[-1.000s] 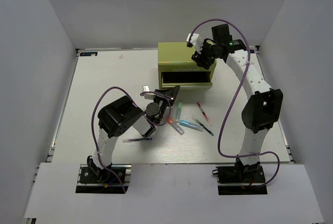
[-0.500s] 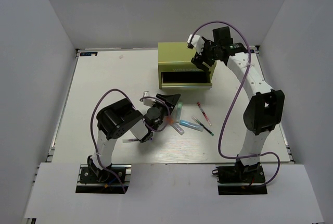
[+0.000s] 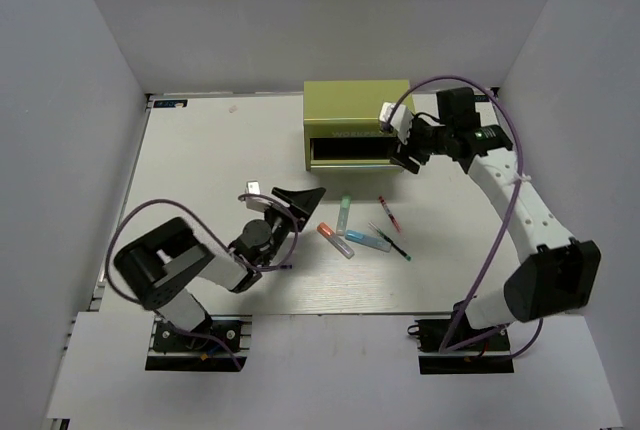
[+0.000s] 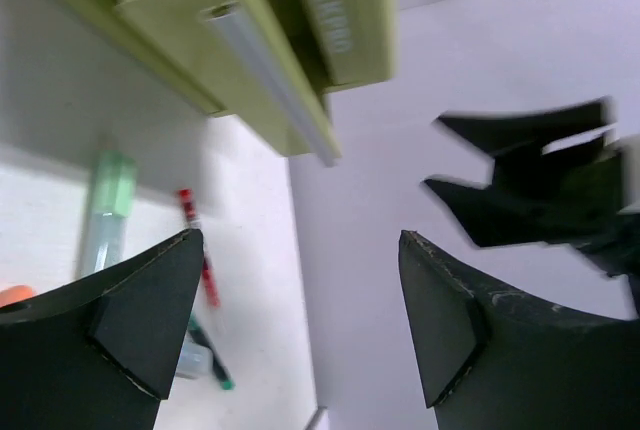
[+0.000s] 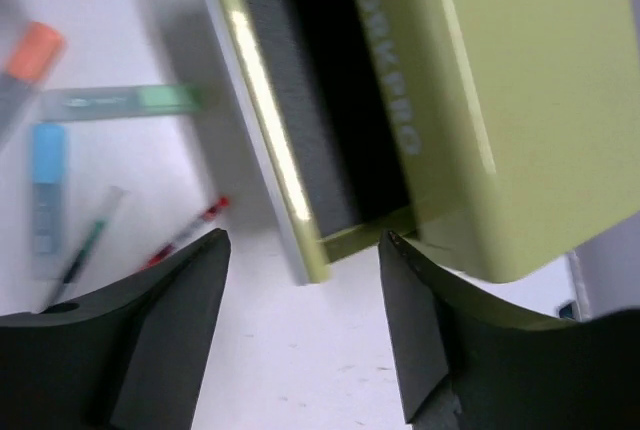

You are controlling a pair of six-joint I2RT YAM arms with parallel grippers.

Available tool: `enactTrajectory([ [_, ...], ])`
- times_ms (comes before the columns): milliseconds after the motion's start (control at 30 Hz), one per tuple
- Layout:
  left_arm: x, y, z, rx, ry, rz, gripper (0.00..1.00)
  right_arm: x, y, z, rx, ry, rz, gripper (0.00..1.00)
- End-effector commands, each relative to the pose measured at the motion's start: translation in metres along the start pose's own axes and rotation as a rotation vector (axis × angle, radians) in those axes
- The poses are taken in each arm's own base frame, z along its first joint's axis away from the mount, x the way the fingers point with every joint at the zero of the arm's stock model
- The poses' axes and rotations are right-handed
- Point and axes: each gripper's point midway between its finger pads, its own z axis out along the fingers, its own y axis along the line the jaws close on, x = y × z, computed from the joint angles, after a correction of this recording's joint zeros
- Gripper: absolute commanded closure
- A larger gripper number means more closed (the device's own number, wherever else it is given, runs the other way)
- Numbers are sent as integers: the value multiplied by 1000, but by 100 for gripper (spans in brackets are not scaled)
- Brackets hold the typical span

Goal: Sort the stationery into containers
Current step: Pick up the pen from the center of the board.

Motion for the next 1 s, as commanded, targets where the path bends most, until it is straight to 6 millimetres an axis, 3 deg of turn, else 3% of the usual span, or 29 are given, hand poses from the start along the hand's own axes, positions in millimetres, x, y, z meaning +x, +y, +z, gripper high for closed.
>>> enactTrajectory([
  [0,-10,-28,-17,61,19,61,10,-24,30,-18,-48,-138,-46,34],
  [33,-11,-29,-20,46,23,91,9,-22,44,-16,-91,-158,-37,46],
  [67,-8,-17,-17,-36,50,148,9,-18,59,-19,-122,-164,-61,51],
  [167,-19,-50,-13,-62,50,268,2,-12,85,-20,-185,-194,-70,63],
  [200,-22,-26,-17,-182,74,326,1,-11,88,-20,-189,-191,-76,65],
  [267,-29,-39,-17,-198,69,364,4,2,98,-14,-223,-158,-41,71],
  [333,-27,-22,-25,-291,112,418,10,10,113,-8,-289,-146,-1,72],
  [367,-33,-32,-23,-294,105,426,13,15,124,-5,-327,-136,24,72],
  [400,-32,-18,-30,-368,142,468,17,21,137,-2,-364,-131,57,70],
  [433,-34,-28,-27,-375,152,498,27,19,142,3,-378,-138,52,66],
  [467,-39,-28,-28,-403,157,516,30,26,150,10,-387,-129,63,61],
  [500,-37,-10,-36,-488,203,559,30,32,157,16,-396,-123,82,50],
  [567,-39,-16,-37,-522,223,580,31,39,174,26,-433,-98,110,43],
  [600,-37,-5,-45,-576,260,595,28,38,178,32,-433,-103,114,40],
  [633,-38,-4,-47,-590,267,599,17,41,183,36,-446,-92,131,38],
  [733,-39,1,-58,-639,281,588,2,55,195,48,-444,-40,109,36],
  [967,-40,15,-80,-688,269,515,0,70,196,84,-385,59,84,38],
])
